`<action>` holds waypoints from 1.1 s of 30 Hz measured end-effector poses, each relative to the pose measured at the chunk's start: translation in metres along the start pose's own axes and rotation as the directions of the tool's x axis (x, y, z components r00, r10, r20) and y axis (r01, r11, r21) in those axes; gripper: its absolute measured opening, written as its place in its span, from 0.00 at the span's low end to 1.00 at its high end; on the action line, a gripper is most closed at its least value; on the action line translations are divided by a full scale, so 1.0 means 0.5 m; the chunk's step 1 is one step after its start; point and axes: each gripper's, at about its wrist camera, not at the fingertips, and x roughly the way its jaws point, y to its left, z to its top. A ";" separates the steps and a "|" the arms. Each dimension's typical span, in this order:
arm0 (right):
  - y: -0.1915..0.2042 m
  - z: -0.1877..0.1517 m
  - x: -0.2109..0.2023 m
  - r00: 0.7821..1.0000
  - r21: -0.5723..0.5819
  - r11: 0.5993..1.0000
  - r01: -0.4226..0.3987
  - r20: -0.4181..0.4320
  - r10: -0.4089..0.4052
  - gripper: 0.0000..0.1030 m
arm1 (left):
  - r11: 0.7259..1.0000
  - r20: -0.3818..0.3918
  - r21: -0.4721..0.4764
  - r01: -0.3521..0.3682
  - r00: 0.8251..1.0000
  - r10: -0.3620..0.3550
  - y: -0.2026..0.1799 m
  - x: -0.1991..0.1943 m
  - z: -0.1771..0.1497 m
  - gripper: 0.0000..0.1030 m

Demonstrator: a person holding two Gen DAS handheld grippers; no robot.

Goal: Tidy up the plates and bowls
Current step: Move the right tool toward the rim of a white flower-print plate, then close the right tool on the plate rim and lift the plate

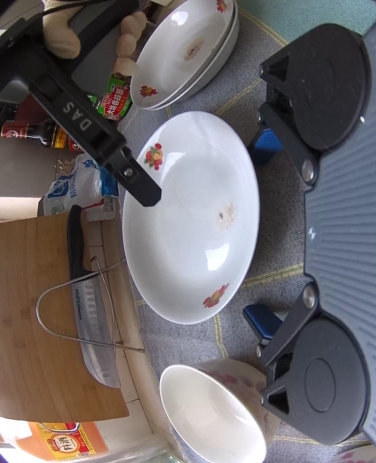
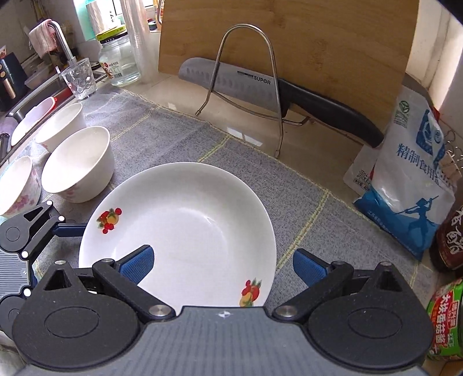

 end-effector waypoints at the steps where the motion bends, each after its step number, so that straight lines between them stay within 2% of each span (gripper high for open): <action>1: -0.003 0.005 0.009 1.000 -0.007 1.000 -0.007 -0.008 0.007 1.00 | 1.000 0.002 0.004 0.005 1.000 -0.005 0.000 0.002 0.001 1.00; 7: -0.021 0.031 0.057 0.996 -0.017 0.997 -0.078 -0.051 0.077 1.00 | 0.999 0.015 0.021 0.024 1.000 -0.024 -0.002 0.004 -0.001 1.00; 18: -0.029 0.058 0.093 0.975 -0.025 0.979 -0.204 -0.095 0.200 1.00 | 0.996 0.042 0.057 0.065 0.997 -0.067 -0.001 0.003 -0.007 0.95; 28: -0.023 0.079 0.106 0.963 -0.059 0.969 -0.239 -0.142 0.229 1.00 | 0.995 0.047 0.064 0.074 0.996 -0.077 0.003 0.004 -0.008 0.93; 33: -0.023 0.079 0.107 0.963 -0.044 0.970 -0.238 -0.140 0.229 1.00 | 0.995 0.040 0.068 0.075 0.996 -0.078 0.003 0.005 -0.006 0.93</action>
